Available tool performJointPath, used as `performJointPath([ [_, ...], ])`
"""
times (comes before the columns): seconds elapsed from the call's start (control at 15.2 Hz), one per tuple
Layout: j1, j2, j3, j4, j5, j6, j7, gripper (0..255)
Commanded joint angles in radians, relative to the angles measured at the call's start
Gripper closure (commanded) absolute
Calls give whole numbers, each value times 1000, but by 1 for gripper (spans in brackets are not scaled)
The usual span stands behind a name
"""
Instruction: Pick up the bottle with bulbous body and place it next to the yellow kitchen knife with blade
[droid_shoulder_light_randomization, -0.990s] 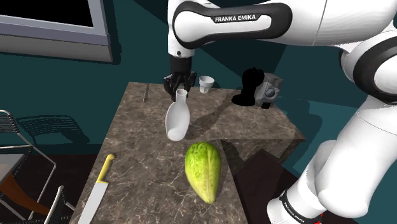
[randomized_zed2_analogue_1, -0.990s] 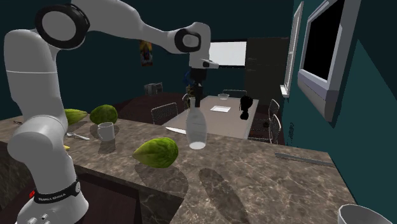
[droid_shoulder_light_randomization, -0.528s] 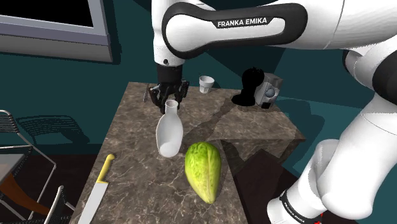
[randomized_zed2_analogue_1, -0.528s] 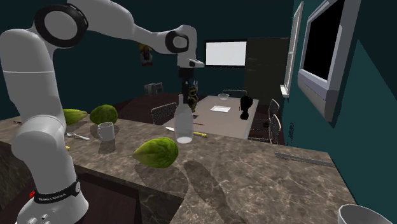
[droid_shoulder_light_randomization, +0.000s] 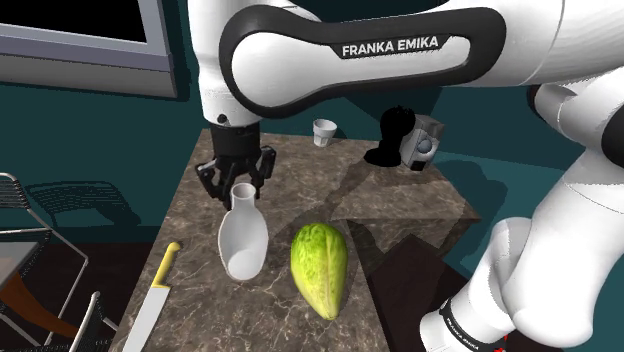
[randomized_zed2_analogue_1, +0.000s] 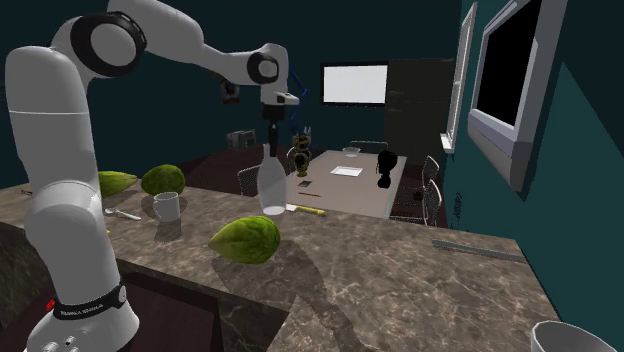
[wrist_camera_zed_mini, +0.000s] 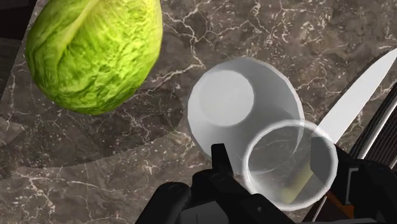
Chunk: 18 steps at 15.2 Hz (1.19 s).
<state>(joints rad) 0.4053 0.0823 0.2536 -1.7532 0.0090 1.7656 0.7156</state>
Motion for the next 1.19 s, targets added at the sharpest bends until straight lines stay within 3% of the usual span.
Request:
performJointPath([
  [0.0, 27, 7, 22, 11, -1, -3, 51, 255],
  [0.66, 172, 144, 117, 178, -44, -35, 293, 255],
  [1.12, 311, 315, 161, 406, -111, -100, 463, 255],
])
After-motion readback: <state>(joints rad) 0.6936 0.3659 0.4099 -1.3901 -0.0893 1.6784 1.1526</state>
